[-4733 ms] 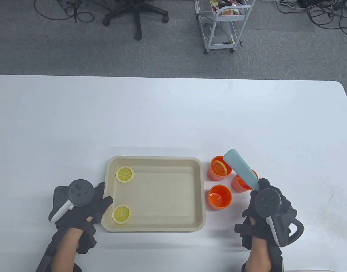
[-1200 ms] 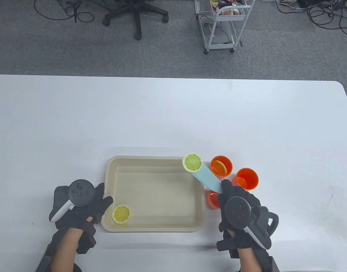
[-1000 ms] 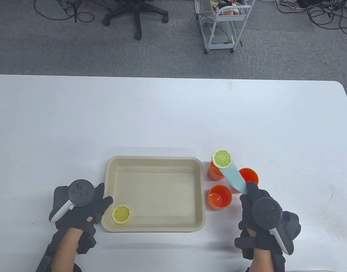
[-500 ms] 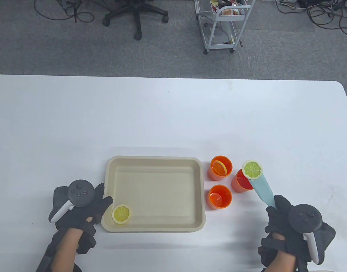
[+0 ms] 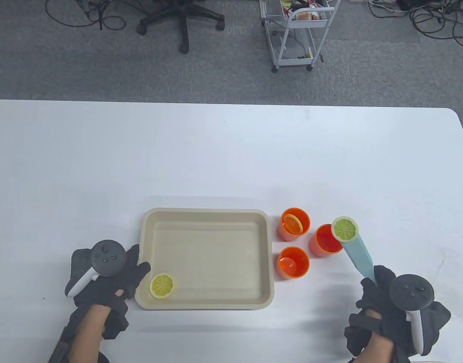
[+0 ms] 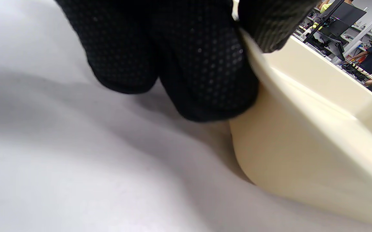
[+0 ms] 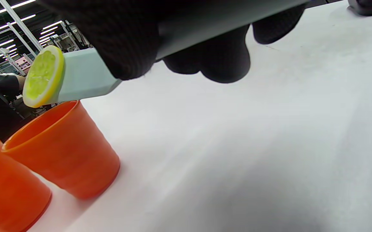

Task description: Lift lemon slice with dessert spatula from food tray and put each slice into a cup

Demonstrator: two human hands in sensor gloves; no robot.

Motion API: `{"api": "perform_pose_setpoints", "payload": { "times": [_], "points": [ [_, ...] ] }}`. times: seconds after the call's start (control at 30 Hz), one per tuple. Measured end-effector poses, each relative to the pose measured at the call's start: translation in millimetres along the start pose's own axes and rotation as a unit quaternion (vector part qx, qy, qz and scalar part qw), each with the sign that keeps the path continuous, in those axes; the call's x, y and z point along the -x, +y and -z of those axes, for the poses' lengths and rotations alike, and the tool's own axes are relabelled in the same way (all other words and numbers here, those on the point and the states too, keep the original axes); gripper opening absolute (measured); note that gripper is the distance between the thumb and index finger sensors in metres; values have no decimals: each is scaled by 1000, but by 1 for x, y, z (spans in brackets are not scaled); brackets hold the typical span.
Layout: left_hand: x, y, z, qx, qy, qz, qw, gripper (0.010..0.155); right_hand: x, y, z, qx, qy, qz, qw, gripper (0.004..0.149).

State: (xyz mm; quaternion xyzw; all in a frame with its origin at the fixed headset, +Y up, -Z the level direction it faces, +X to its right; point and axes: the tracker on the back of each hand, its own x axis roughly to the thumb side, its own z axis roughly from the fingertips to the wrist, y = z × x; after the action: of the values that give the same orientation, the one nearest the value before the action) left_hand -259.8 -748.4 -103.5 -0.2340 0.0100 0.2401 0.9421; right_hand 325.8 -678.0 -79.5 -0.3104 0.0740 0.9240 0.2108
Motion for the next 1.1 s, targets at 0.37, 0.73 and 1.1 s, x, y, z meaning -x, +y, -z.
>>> {"api": "perform_pose_setpoints", "payload": {
  "times": [0.37, 0.73, 1.1],
  "points": [
    [0, 0, 0, 0, 1, -1, 1000, 72, -4, 1, -1, 19, 6, -12, 1000, 54],
    [0, 0, 0, 2, 1, -2, 1000, 72, -50, 6, -22, 68, -86, -29, 994, 56],
    [1, 0, -1, 2, 1, -3, 1000, 72, -151, 63, -107, 59, -350, -161, 921, 55]
  ]
}}
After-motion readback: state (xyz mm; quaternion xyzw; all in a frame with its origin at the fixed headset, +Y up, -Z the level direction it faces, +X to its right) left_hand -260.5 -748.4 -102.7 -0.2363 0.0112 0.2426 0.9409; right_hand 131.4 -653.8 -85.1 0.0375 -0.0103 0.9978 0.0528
